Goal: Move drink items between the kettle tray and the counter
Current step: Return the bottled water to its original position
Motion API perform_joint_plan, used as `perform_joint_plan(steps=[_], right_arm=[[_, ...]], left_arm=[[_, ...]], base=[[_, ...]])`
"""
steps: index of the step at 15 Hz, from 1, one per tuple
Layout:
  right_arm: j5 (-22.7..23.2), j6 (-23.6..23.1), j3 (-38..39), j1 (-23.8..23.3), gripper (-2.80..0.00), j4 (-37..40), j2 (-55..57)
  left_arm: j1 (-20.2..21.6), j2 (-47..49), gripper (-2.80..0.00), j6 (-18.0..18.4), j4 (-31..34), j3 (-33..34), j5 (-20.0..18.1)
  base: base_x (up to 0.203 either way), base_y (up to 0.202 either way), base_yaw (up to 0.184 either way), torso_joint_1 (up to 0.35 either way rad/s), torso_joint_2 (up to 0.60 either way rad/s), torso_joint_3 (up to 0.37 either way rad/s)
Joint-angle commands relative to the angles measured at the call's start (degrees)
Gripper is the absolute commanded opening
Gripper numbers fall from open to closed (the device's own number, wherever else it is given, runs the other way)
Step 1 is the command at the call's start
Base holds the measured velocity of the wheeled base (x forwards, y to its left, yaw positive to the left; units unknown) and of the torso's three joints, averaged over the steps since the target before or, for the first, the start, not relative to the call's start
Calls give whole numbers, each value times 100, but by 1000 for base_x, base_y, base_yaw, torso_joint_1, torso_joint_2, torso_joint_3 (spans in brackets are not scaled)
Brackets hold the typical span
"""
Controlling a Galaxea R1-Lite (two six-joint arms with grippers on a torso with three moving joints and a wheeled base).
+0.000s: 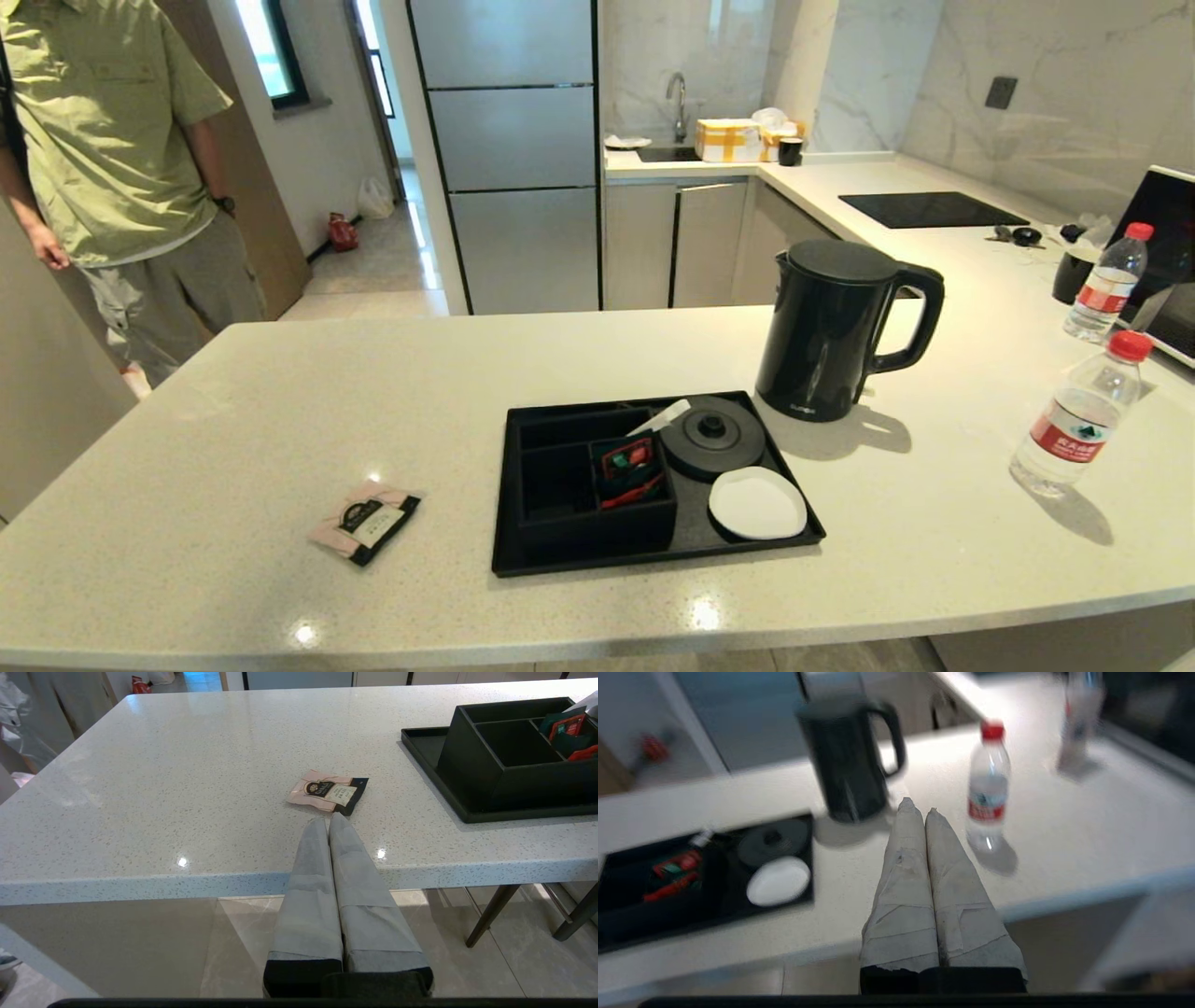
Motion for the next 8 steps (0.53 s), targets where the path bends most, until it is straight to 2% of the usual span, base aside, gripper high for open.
perform_joint_plan(steps=[1,3,6,7,8], right_arm=[[-87,132,-812,-127,-280,1023,1541],[-145,410,-1083,-223,-280,1731,2399],[-303,1171,-886,-303,-280,1902,4028],[-414,1492,-824,-322,-280,1937,4388],[-482,1612,-779,-331,-280,1951,4551]], left_arm=[[2,7,-280,3,0,1,0],[2,7,-280,3,0,1,0],[2,7,-280,3,0,1,0],[2,7,-280,3,0,1,0],[2,7,-280,3,0,1,0]], base=[[0,0,0,0,0,0],[0,0,0,0,0,0],[0,0,0,0,0,0],[0,0,0,0,0,0],[0,0,0,0,0,0]])
